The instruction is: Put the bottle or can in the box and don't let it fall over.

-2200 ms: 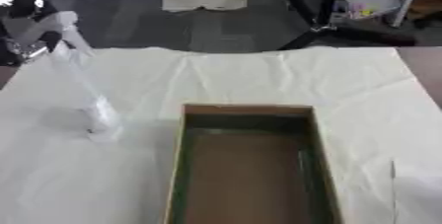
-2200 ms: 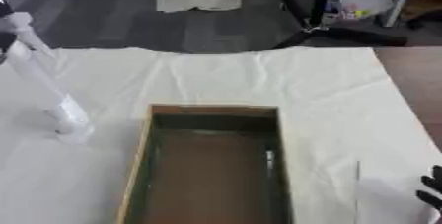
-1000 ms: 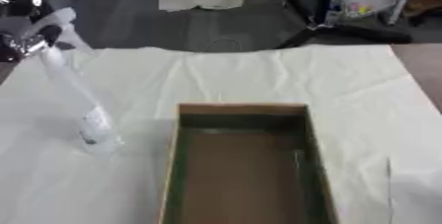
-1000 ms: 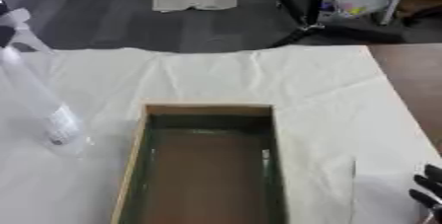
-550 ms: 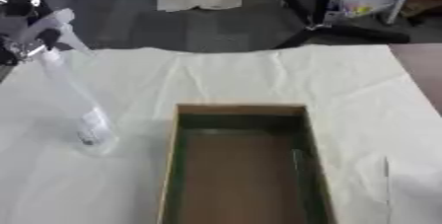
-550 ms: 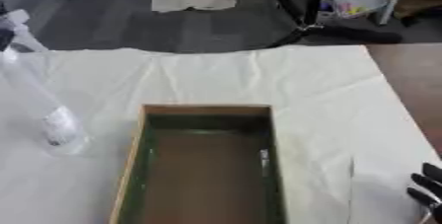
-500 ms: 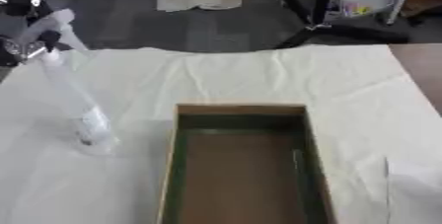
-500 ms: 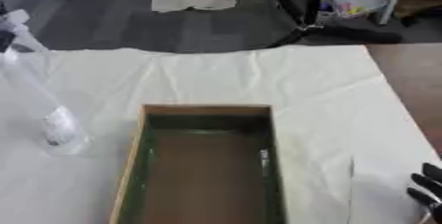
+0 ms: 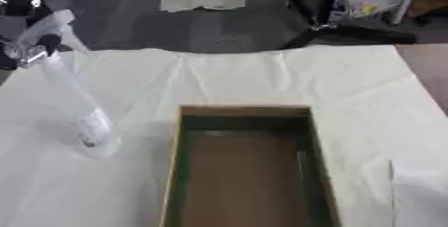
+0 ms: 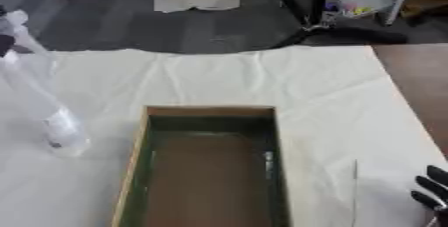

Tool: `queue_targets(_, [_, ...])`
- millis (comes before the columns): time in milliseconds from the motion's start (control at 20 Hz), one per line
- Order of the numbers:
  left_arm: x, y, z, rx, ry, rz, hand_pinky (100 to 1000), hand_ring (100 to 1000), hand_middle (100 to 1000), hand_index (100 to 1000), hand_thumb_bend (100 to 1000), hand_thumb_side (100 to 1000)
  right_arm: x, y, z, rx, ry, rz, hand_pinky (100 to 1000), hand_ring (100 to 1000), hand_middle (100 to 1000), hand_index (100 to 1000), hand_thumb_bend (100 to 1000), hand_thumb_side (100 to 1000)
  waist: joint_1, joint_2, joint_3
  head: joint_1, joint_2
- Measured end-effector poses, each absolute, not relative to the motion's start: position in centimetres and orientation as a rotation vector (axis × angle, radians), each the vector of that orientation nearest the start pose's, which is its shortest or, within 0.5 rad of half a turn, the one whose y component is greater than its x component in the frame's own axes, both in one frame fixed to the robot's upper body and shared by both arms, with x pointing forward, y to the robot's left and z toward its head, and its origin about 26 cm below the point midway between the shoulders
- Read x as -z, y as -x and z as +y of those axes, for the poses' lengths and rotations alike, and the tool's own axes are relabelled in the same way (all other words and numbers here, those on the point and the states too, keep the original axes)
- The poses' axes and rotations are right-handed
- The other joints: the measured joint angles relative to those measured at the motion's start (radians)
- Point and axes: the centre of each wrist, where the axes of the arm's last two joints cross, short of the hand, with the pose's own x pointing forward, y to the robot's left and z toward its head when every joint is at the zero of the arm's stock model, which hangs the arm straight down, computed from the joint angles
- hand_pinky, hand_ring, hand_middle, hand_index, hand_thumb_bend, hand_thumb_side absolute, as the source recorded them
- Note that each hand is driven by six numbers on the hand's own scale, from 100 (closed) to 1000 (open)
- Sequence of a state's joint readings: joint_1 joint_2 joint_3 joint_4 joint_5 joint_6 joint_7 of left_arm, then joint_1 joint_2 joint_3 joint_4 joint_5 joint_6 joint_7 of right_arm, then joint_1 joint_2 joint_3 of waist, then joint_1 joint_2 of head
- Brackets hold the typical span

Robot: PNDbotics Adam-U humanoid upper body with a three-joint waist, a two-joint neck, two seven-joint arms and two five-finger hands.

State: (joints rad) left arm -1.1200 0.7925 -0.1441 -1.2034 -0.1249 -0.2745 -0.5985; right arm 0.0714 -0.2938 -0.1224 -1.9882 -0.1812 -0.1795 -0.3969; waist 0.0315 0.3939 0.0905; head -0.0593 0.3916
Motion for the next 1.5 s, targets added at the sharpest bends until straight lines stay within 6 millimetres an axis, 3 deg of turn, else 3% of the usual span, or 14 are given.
queue_targets(250, [-39.28,-42.0,33.17,1.429,-0.575,-1.997,680,329,364,493,100,280,-10.78,-24.59,-32.1,0.319,0.381,-2.106,754,801,808,731,100,888,0.0,0.0,0.004,-0.001,0.0])
queue_targets(950, [-39.4,-41.9,33.03,1.426,-0.588,-2.015,660,287,293,423,100,143,-10.79,-24.59,-32.12,0.335,0.368,-2.098,755,800,809,735,100,898,0.009,-0.006,0.008,-0.004,0.0])
queue_targets(1500, [-39.84,-41.69,32.74,1.426,-0.605,-2.043,648,269,272,405,100,110,-10.82,-24.56,-32.25,0.341,0.369,-2.091,756,801,810,737,100,902,0.018,-0.014,0.011,-0.005,0.003])
